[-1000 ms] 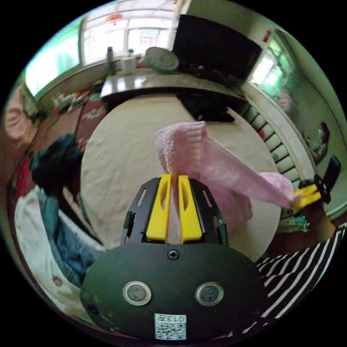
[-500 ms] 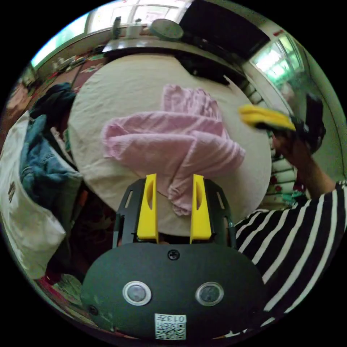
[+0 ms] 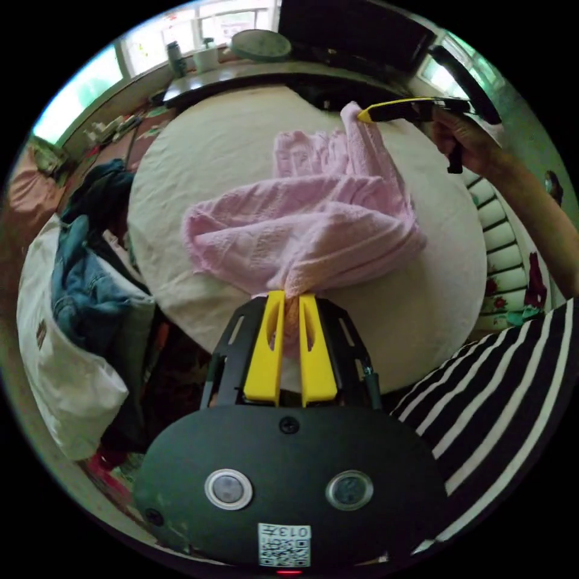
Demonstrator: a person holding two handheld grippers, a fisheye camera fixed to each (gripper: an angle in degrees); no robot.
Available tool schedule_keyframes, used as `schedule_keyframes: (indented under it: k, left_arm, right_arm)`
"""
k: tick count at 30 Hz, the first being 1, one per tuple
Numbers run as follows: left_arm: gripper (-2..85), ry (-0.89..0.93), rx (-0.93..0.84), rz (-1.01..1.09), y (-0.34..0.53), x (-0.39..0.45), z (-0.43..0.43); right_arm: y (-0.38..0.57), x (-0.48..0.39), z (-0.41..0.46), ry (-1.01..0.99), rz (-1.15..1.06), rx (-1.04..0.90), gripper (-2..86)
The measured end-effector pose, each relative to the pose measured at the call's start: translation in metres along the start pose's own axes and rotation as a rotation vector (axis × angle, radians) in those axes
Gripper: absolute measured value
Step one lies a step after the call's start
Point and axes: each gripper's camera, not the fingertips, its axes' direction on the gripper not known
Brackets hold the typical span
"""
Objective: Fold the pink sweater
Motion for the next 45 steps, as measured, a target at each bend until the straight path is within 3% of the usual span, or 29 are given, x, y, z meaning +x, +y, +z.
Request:
schedule_keyframes:
  k: [3, 5, 12, 19, 25, 29, 31, 34, 37, 40, 45]
  left_arm:
    - [3.0, 0.017, 0.056, -0.141, 0.018, -0.037, -0.019]
    - [2.9, 0.051, 0.038, -0.239, 0.032, -0.059, -0.020]
    - [3.1, 0.113, -0.023, -0.286, 0.071, -0.069, -0.006]
    - [3.2, 0.101, -0.027, -0.267, 0.087, -0.068, -0.016]
    - [2.9, 0.077, 0.080, -0.234, 0.083, -0.078, -0.062]
    - [2.9, 0.021, 0.203, -0.165, 0.074, -0.081, -0.113]
    - [2.8, 0.011, 0.261, -0.136, 0.073, -0.081, -0.130]
    - [2.6, 0.011, 0.275, -0.127, 0.067, -0.086, -0.135]
    - [2.4, 0.094, 0.333, -0.145, 0.059, -0.090, -0.137]
    - [2.1, 0.146, 0.370, -0.112, 0.024, -0.091, -0.137]
    - [1.7, 0.064, 0.517, -0.025, -0.060, -0.074, -0.183]
  right_arm:
    - [-0.037, 0.003, -0.031, -0.104, -0.019, 0.226, 3.4]
    - [-0.053, 0.014, -0.032, -0.096, 0.009, 0.235, 4.6]
    - [0.007, 0.084, 0.019, 0.061, 0.245, -0.124, 8.0]
    - [0.037, 0.074, 0.069, -0.008, 0.168, -0.372, 7.4]
    - [0.052, 0.085, 0.059, -0.064, 0.178, -0.364, 2.4]
    - [0.072, 0.114, -0.010, -0.276, 0.300, -0.127, 1.5]
    - [0.093, 0.132, -0.077, -0.426, 0.272, 0.098, 1.2]
    - [0.132, 0.143, -0.147, -0.366, 0.190, 0.274, 0.9]
    - [0.181, 0.166, -0.179, -0.405, 0.295, 0.405, 0.5]
    - [0.202, 0.188, -0.173, -0.277, 0.476, 0.286, 0.3]
    - [0.182, 0.192, -0.207, -0.135, 0.435, 0.397, 0.3]
